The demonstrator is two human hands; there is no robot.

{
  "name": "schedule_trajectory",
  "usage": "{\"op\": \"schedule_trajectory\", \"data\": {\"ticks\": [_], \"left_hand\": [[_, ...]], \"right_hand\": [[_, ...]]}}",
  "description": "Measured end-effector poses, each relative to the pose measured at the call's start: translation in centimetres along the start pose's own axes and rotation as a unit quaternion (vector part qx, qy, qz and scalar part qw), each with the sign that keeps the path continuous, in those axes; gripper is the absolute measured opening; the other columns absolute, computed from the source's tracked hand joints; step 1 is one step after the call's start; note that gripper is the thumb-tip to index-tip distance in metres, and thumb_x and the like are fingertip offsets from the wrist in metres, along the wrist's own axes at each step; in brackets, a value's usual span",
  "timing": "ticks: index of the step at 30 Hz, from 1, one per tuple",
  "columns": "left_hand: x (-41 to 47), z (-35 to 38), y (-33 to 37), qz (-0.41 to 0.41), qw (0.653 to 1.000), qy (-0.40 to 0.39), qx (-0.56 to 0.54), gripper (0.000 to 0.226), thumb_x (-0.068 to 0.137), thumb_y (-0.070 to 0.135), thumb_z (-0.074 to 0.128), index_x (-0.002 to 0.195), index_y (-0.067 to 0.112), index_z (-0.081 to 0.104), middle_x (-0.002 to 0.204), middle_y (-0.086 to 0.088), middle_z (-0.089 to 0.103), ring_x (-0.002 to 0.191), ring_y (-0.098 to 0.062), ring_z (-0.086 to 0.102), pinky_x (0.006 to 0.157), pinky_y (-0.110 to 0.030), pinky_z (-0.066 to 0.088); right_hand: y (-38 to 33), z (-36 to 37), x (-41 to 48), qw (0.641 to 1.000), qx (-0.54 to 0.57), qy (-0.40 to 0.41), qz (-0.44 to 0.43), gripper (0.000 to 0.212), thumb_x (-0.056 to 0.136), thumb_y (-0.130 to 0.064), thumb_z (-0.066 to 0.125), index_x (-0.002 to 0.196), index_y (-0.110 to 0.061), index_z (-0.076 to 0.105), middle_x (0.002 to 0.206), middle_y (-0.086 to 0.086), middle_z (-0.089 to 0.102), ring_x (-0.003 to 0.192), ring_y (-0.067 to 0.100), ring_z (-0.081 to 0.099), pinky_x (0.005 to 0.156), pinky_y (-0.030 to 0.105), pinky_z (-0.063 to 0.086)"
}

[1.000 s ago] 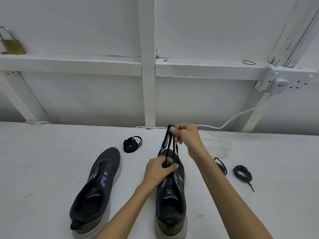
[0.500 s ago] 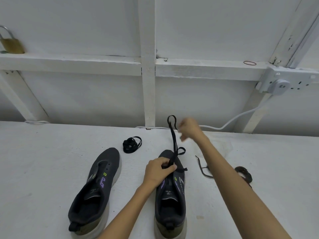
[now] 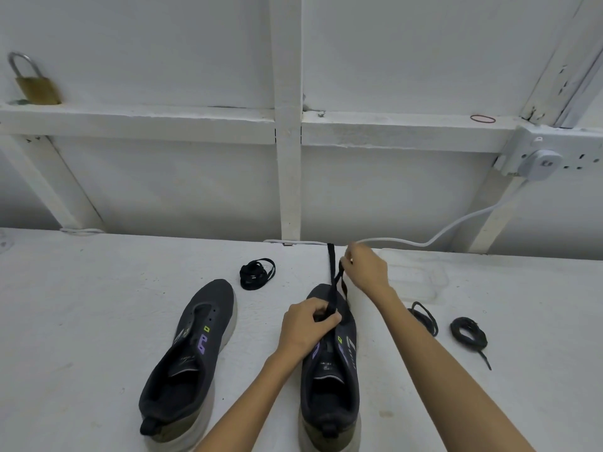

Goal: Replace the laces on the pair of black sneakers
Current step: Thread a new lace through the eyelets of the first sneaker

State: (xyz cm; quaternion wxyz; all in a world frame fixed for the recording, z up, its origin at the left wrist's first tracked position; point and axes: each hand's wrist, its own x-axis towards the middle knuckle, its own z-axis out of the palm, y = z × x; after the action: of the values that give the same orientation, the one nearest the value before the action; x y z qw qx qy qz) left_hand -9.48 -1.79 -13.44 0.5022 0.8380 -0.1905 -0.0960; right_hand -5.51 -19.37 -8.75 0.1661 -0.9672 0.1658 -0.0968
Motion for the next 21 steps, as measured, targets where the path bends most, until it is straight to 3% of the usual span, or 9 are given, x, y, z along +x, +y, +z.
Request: {"op": "schedule_trajectory", "data": {"ticks": [4, 8, 12, 14, 15, 16, 19, 21], "left_hand": [[-0.2, 0.2, -0.2, 0.009, 1.0, 0.016, 0.005, 0.02, 0.082, 0.037, 0.073, 0.095, 0.022, 0.075, 0.092, 0.012, 0.072, 0.087, -0.001, 0.066, 0.083, -0.027, 0.054], [-0.4, 0.2, -0.3, 0.019, 1.0, 0.023, -0.003, 0.02, 0.083, 0.037, 0.072, 0.095, 0.021, 0.075, 0.09, 0.012, 0.072, 0.086, -0.001, 0.065, 0.08, -0.026, 0.054], [-0.4, 0.3, -0.3, 0.01, 1.0, 0.027, -0.01, 0.037, 0.076, 0.052, 0.064, 0.095, 0.022, 0.074, 0.091, 0.013, 0.072, 0.087, -0.001, 0.066, 0.082, -0.029, 0.055], [-0.4, 0.4, -0.4, 0.01, 1.0, 0.027, -0.006, 0.039, 0.075, 0.052, 0.063, 0.096, 0.022, 0.074, 0.092, 0.013, 0.072, 0.089, -0.001, 0.066, 0.083, -0.031, 0.054], [-0.4, 0.4, -0.4, 0.009, 1.0, 0.026, -0.004, 0.04, 0.075, 0.053, 0.063, 0.097, 0.021, 0.074, 0.093, 0.013, 0.072, 0.089, -0.001, 0.066, 0.083, -0.032, 0.055], [-0.4, 0.4, -0.4, 0.008, 1.0, 0.027, -0.004, 0.043, 0.074, 0.056, 0.062, 0.097, 0.021, 0.074, 0.093, 0.013, 0.072, 0.089, -0.002, 0.066, 0.083, -0.033, 0.055], [-0.3, 0.2, -0.3, 0.01, 1.0, 0.026, -0.005, 0.051, 0.069, 0.061, 0.058, 0.095, 0.02, 0.074, 0.092, 0.011, 0.072, 0.088, -0.005, 0.067, 0.082, -0.036, 0.054], [-0.4, 0.1, -0.2, 0.011, 1.0, 0.025, -0.004, 0.051, 0.069, 0.061, 0.057, 0.094, 0.02, 0.074, 0.091, 0.011, 0.072, 0.087, -0.005, 0.067, 0.082, -0.037, 0.055]], "right_hand": [[-0.7, -3.4, 0.6, 0.967, 0.238, 0.068, 0.053, 0.007, 0.095, -0.016, 0.043, 0.09, -0.011, 0.044, 0.081, 0.006, 0.066, 0.074, 0.028, 0.06, 0.063, 0.037, 0.041], [-0.5, -5.4, -1.5, 0.84, 0.534, 0.037, 0.093, 0.009, 0.098, -0.009, 0.045, 0.09, -0.012, 0.043, 0.078, 0.007, 0.067, 0.069, 0.025, 0.065, 0.056, 0.033, 0.051], [1.6, -5.5, -3.5, 0.756, 0.641, 0.014, 0.127, 0.012, 0.104, -0.014, 0.044, 0.092, -0.01, 0.046, 0.075, 0.008, 0.058, 0.066, 0.023, 0.062, 0.062, 0.041, 0.06], [2.3, -5.1, -3.7, 0.72, 0.676, 0.0, 0.155, 0.012, 0.103, -0.012, 0.045, 0.092, -0.009, 0.046, 0.069, 0.006, 0.05, 0.058, 0.02, 0.054, 0.058, 0.039, 0.059], [2.4, -4.9, -3.7, 0.725, 0.668, -0.01, 0.17, 0.012, 0.102, -0.012, 0.048, 0.09, -0.01, 0.044, 0.067, 0.006, 0.044, 0.054, 0.018, 0.047, 0.052, 0.033, 0.055], [2.6, -4.6, -3.5, 0.758, 0.627, -0.026, 0.178, 0.015, 0.099, -0.013, 0.054, 0.089, -0.011, 0.044, 0.067, 0.005, 0.04, 0.052, 0.016, 0.04, 0.045, 0.027, 0.048], [2.8, -4.0, -3.0, 0.92, 0.34, -0.144, 0.132, 0.02, 0.087, -0.019, 0.073, 0.09, -0.007, 0.058, 0.066, 0.002, 0.043, 0.053, 0.014, 0.037, 0.039, 0.021, 0.034], [2.4, -3.5, -2.8, 0.954, 0.163, -0.243, 0.068, 0.018, 0.084, -0.021, 0.075, 0.09, -0.005, 0.069, 0.064, -0.001, 0.05, 0.057, 0.011, 0.044, 0.041, 0.02, 0.036]]}}
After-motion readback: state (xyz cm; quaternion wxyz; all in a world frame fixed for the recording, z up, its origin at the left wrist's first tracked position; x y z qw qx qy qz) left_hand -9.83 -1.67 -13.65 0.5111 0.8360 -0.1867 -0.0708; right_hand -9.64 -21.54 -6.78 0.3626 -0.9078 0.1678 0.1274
